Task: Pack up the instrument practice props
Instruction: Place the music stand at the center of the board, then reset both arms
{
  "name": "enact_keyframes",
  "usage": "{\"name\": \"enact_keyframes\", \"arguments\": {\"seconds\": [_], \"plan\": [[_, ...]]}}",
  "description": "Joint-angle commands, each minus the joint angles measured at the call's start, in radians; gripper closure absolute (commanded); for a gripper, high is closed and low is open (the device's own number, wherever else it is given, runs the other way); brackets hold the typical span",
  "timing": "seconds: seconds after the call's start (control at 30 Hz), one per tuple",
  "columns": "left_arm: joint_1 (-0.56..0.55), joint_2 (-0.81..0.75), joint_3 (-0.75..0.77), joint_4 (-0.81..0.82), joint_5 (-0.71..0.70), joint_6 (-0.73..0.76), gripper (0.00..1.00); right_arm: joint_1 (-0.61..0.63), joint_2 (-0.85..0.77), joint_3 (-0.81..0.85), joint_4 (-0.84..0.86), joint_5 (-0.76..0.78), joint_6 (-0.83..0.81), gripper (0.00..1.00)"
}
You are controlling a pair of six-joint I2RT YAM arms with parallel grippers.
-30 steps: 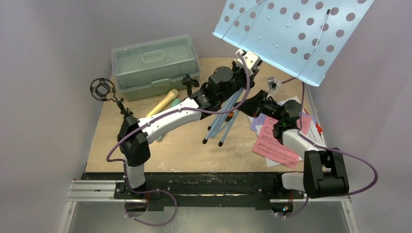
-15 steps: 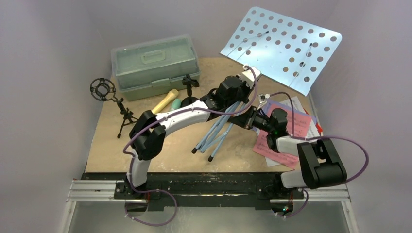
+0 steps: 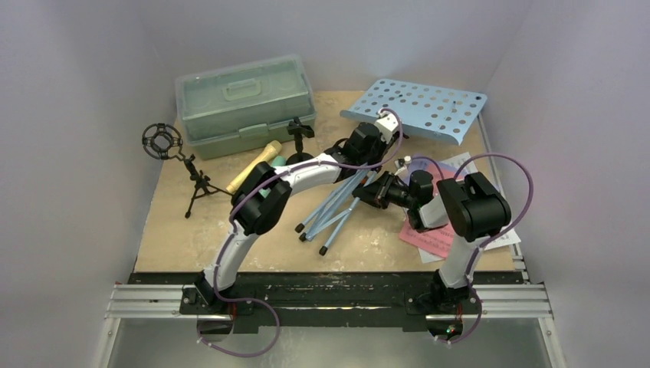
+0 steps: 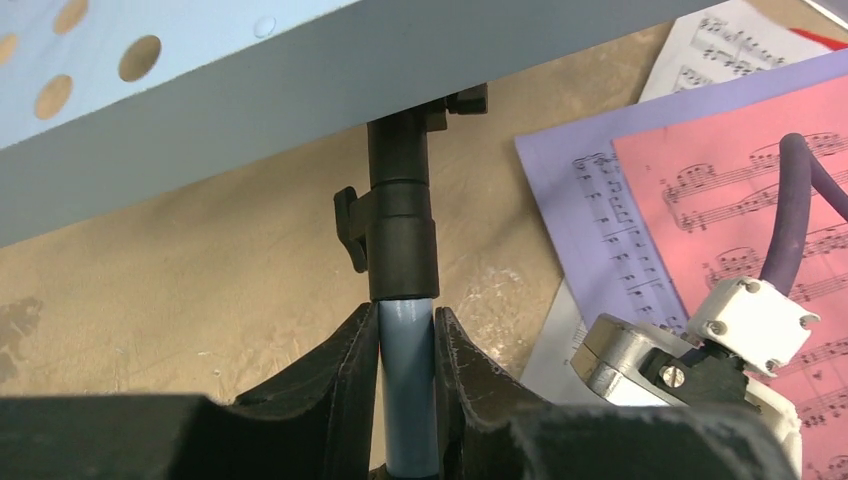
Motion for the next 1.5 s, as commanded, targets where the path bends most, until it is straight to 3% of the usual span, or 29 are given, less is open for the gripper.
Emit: {"name": "enact_keyframes", "arguments": {"seconds": [0.0, 0.2, 0.33, 0.5, 0.67, 0.83, 1.13, 1.3, 1.4, 1.47], "plan": [[0.019, 0.011, 0.073, 0.056, 0.039, 0.021, 1.0, -0.016, 0.032, 0.129, 0.351, 0.105, 0.022, 0.99], [0.039, 0.053, 0.076, 0.054, 0.057, 0.013, 1.0, -0.015, 0.135, 0.167, 0.427, 0.083, 0.086, 0.85], [0.048, 0.064, 0.076, 0.04, 0.059, -0.002, 1.0, -0.015, 0.106, 0.174, 0.339, 0.059, 0.038, 0.66], [0.055, 0.018, 0.053, 0.014, 0.068, -0.031, 0.76, -0.026, -0.007, 0.181, 0.125, -0.015, -0.079, 0.46], [0.055, -0.11, -0.005, -0.051, 0.134, -0.048, 0.43, -0.034, -0.203, 0.209, -0.346, -0.095, -0.372, 0.31], [0.055, -0.3, -0.122, -0.104, 0.252, -0.053, 0.25, -0.051, -0.338, 0.271, -0.804, -0.137, -0.736, 0.28], [0.063, -0.687, -0.424, -0.219, 0.337, -0.071, 0.15, -0.164, -0.483, 0.375, -1.234, -0.177, -1.136, 0.26], [0.077, -0.951, -0.622, -0.233, 0.243, -0.069, 0.0, -0.185, -0.604, 0.447, -1.408, -0.166, -1.358, 0.26], [0.086, -1.115, -0.728, -0.253, 0.156, -0.044, 0.0, -0.188, -0.727, 0.458, -1.449, -0.103, -1.447, 0.24], [0.091, -1.212, -0.764, -0.281, 0.108, -0.008, 0.0, -0.197, -0.832, 0.45, -1.442, -0.036, -1.473, 0.17]]}}
